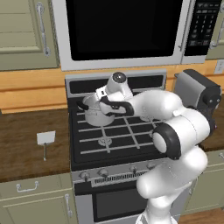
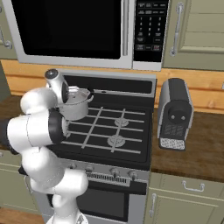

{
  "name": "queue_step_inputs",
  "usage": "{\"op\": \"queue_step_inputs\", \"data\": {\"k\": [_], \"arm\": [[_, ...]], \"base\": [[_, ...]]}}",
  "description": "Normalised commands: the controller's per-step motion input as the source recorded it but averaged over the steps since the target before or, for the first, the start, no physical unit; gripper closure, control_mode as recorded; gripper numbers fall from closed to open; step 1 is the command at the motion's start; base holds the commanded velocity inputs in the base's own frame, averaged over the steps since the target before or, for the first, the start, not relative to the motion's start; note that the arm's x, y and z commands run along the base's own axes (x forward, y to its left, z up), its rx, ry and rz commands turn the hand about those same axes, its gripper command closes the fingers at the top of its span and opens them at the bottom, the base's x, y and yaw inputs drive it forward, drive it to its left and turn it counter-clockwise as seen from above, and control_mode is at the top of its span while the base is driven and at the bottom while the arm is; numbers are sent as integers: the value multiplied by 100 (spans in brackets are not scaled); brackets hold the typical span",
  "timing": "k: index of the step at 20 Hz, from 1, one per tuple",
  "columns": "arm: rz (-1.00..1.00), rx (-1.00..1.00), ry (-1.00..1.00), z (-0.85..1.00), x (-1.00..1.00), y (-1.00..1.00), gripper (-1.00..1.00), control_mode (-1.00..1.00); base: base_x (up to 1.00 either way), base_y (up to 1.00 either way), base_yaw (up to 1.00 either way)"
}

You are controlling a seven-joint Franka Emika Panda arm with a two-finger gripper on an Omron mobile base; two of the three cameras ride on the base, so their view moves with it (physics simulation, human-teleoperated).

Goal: Put the lime and bell pepper in the pot. Retrieve the spatula and lightly stir the vegetables in the pot.

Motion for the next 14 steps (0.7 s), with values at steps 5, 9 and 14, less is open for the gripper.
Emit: {"op": "queue_step_inputs", "data": {"k": [5,9,14], "arm": [[-18,15,0,76,-100,-3,-100,-100],[-13,9,2,44,-100,12,-100,-100],[-3,1,14,12,-100,65,-100,-100]], "base": [[0,0,0],[0,0,0],[0,0,0]]}}
